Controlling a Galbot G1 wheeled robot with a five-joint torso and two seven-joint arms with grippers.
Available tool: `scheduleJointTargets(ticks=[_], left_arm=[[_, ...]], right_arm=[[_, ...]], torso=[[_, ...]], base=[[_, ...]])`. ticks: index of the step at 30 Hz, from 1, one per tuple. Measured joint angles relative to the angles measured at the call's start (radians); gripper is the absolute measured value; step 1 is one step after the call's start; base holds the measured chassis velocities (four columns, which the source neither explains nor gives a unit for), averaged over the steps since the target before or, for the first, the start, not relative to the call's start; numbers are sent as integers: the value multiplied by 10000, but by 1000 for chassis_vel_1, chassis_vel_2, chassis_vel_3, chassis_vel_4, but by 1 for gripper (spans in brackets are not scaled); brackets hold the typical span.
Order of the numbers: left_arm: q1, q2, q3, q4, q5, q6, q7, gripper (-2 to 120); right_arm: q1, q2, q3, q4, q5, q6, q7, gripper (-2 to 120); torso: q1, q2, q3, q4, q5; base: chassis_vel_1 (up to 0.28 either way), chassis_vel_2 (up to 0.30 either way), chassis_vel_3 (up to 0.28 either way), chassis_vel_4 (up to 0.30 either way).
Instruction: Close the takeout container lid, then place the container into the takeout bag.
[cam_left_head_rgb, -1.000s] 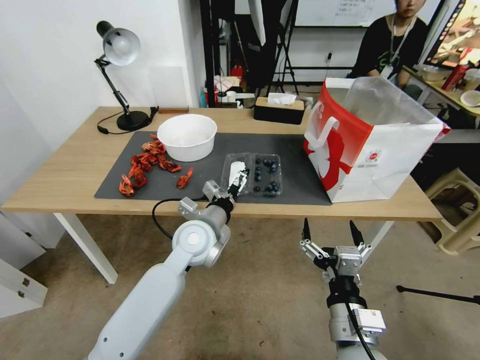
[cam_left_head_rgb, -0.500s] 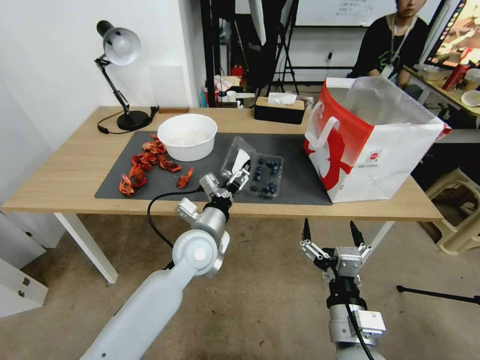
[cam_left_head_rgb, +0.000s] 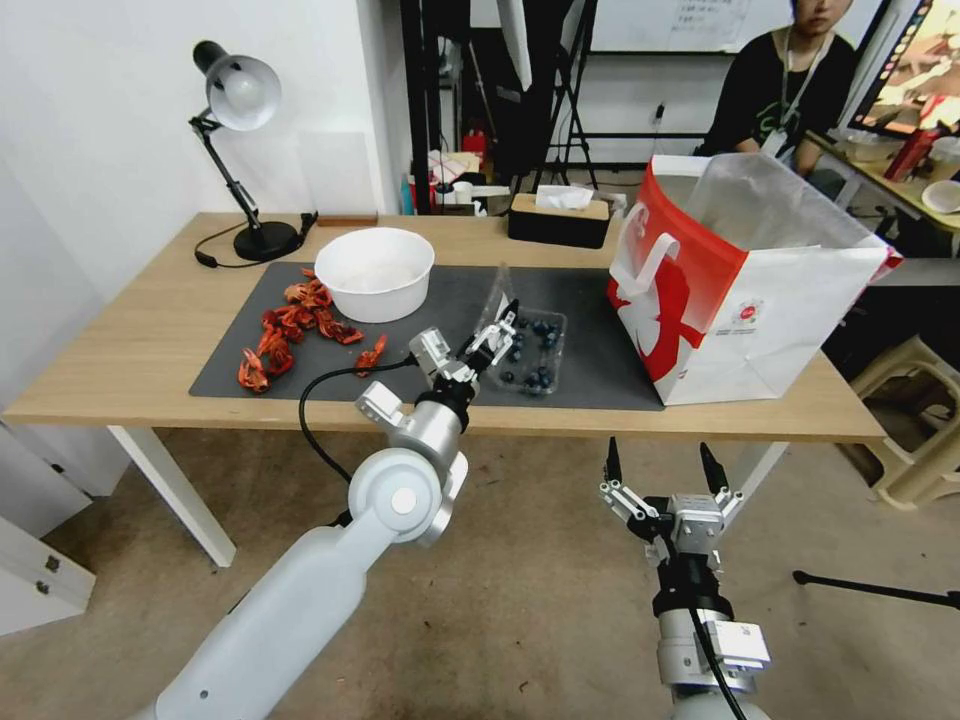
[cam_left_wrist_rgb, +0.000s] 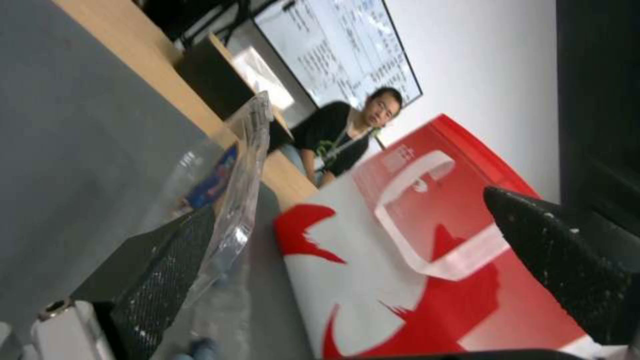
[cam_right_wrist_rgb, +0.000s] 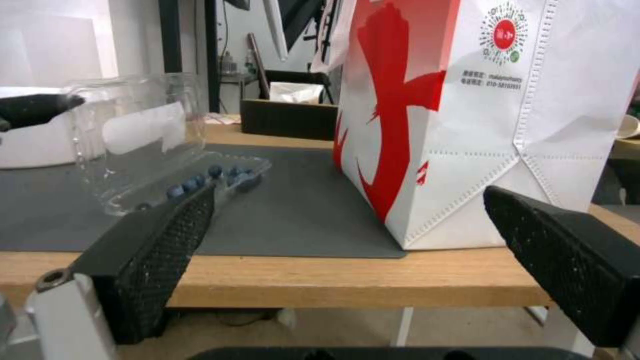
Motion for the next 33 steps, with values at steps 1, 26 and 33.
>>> scheduleJointTargets(ticks=[1,26,33], left_arm=[[-102,-24,43,-20,-267,67,-74,100],[-1223,-732,381,899,-3319,586,-1436,79],[-1230,-831,609,1096,-3308,662,-1622,52]], right_arm=[[1,8,10,-17,-1,1,-1,100],[38,54,64,-114,-6,15,2,100],[54,69,58,-146,-7,14,10,100]], torso=[[0,0,0,0,0],[0,0,0,0,0],[0,1,0,0,-1]], base=[[0,0,0,0],[0,0,0,0],[0,0,0,0]])
